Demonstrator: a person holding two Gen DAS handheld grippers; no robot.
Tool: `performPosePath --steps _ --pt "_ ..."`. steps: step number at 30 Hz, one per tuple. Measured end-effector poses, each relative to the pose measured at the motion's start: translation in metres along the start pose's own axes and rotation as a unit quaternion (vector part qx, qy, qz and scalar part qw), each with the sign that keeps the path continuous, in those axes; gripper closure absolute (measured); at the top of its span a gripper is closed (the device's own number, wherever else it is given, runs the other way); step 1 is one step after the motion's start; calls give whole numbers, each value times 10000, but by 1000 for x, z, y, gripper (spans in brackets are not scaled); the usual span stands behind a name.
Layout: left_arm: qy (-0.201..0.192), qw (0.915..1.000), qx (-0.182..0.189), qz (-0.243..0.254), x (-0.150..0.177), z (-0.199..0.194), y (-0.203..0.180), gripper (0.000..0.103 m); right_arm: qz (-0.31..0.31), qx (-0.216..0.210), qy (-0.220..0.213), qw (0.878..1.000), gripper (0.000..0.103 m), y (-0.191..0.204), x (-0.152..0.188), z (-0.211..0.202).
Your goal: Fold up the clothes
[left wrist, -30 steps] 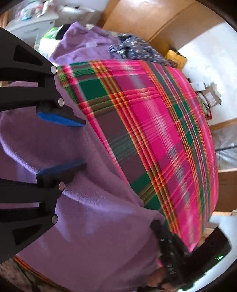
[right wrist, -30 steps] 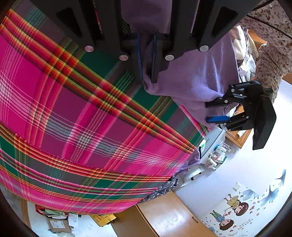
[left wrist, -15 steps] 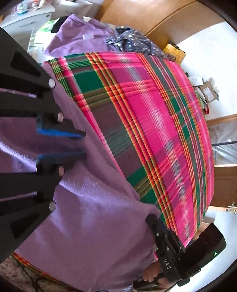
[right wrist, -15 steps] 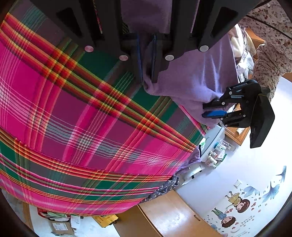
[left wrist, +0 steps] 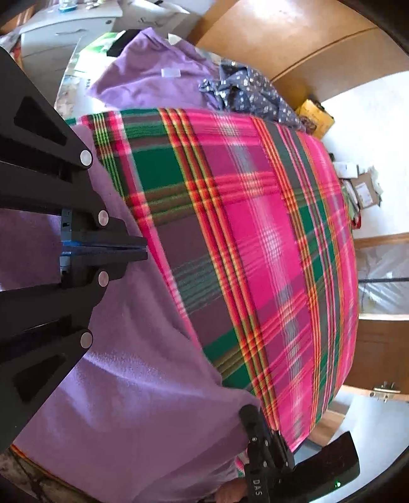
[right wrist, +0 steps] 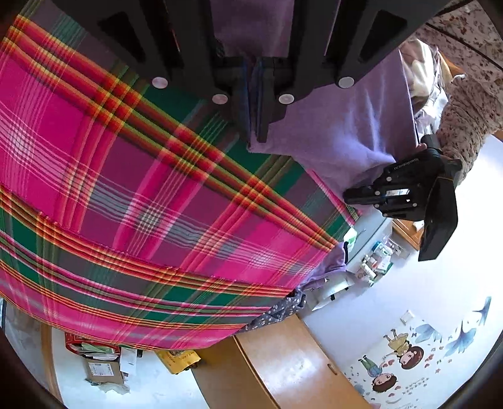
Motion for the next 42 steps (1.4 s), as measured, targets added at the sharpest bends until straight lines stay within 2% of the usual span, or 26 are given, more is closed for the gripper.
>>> performPosePath --steps 3,6,7,8,9,12,14,16,20,24,26,27,28,31,34,42 --pt "-15 9997 -17 -224 1 -1 6 97 142 32 -25 9999 92 -6 1 -3" --pt "-125 9983 -11 -564 -5 -10 10 96 249 90 -154 9995 90 -11 0 -12" --pt "-179 9975 30 -684 -7 -14 10 94 266 108 -211 9994 90 -13 1 -17" --pt "-248 9967 60 -765 -8 -20 9 86 297 145 -268 9991 90 -16 2 -23" --pt "-357 9961 111 -797 -11 -26 5 81 338 194 -327 9987 90 -19 4 -29" --pt "-655 9944 356 -747 -19 -42 -12 76 446 280 -392 9978 89 -28 14 -46" --pt "-776 9932 614 -611 -26 -47 -28 76 537 346 -393 9972 81 -35 24 -57" --pt "-784 9921 874 -438 -32 -45 -46 76 588 410 -378 9967 73 -40 35 -66" --pt "-594 9917 1124 -215 -37 -31 -73 76 602 272 -135 9977 68 -45 54 -68" --pt "-317 9924 1176 -180 -35 -15 -88 76 523 77 78 9986 66 -43 65 -60" --pt "-239 9929 1145 -216 -34 -10 -90 76 516 14 138 9986 70 -42 68 -56" --pt "-199 9931 1127 -247 -33 -8 -90 76 423 62 133 9990 86 -40 69 -56" --pt "-159 9933 1109 -278 -32 -5 -89 76 266 165 104 9995 96 -36 71 -57" --pt "-26 9932 1078 -432 -28 1 -86 76 -205 287 -177 9992 99 -18 78 -70" --pt "-31 9927 1085 -532 -27 2 -84 76 -390 148 -338 9986 100 -9 82 -81" --pt "-46 9914 1097 -708 -26 4 -81 76 -669 -224 -106 9975 100 -1 101 -80"
Point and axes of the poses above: each gripper's, at about its wrist camera, not at the fingertips, and z roughly the way its jaws point, y to its left, x to its underside, the point moved 3 cm from there along z, roughly the way its jaws point, and after that the axes turned 7 degrees about z, right-handed, at the moved point
